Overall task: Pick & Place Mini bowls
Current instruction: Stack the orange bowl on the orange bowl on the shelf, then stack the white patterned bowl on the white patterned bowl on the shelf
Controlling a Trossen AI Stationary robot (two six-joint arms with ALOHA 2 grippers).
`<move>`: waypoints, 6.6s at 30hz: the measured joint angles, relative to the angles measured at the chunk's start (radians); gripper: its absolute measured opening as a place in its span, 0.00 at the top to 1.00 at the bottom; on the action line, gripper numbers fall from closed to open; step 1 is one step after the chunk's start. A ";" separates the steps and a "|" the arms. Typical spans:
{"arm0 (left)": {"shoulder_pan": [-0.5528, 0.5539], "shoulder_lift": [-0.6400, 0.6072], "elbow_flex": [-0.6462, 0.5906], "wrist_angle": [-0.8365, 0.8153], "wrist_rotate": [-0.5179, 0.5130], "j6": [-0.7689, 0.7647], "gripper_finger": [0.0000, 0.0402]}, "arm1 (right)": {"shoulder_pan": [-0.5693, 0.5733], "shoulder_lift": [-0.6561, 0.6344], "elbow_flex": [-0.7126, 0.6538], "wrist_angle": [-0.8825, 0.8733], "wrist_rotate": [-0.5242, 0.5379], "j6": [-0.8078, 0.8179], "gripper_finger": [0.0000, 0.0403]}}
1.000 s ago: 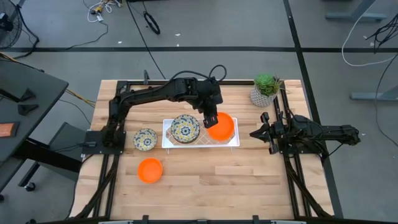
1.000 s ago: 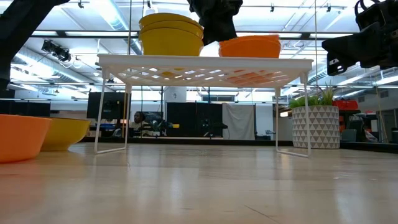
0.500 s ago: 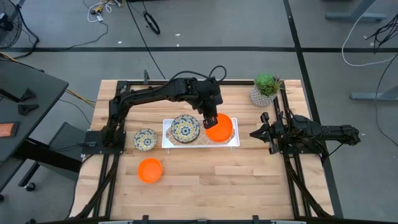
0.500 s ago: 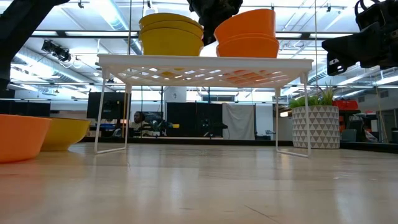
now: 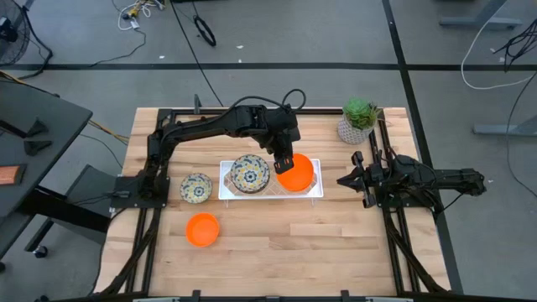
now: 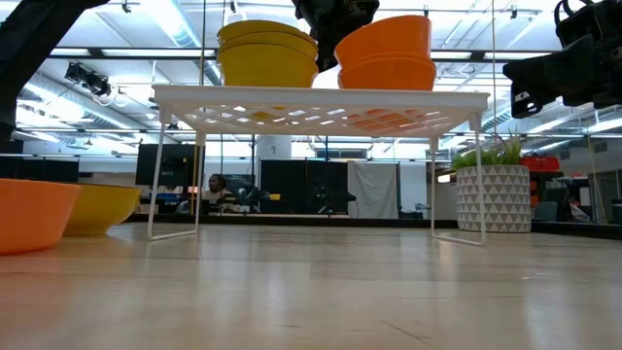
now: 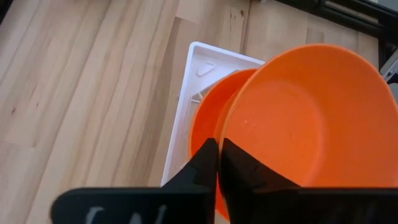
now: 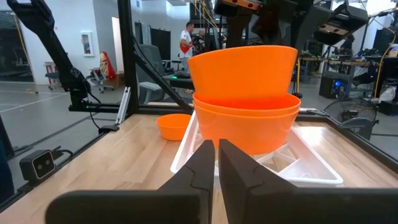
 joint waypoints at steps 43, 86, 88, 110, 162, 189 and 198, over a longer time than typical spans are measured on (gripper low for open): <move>0.022 0.023 0.101 0.002 0.165 -0.017 0.99 | 0.000 0.000 0.000 0.000 0.000 0.000 0.93; -0.012 -0.102 -0.108 0.271 0.299 -0.031 1.00 | 0.000 0.000 0.000 0.000 0.000 0.000 0.93; 0.000 -0.118 -0.161 0.288 0.303 -0.032 1.00 | 0.000 0.000 0.000 0.000 0.000 0.000 0.93; 0.051 -0.130 -0.277 0.306 0.238 0.010 1.00 | 0.000 0.000 0.000 0.000 0.000 0.000 0.93; 0.027 -0.496 -0.363 0.096 0.097 0.062 0.93 | 0.000 0.000 0.000 0.000 0.000 0.000 0.93; 0.115 -0.794 -0.806 -0.238 -0.047 -0.079 0.43 | 0.000 0.000 0.000 0.000 0.000 0.000 0.93; 0.125 -0.797 -0.972 -0.259 -0.003 -0.068 0.44 | 0.000 0.000 0.000 0.000 0.000 0.000 0.93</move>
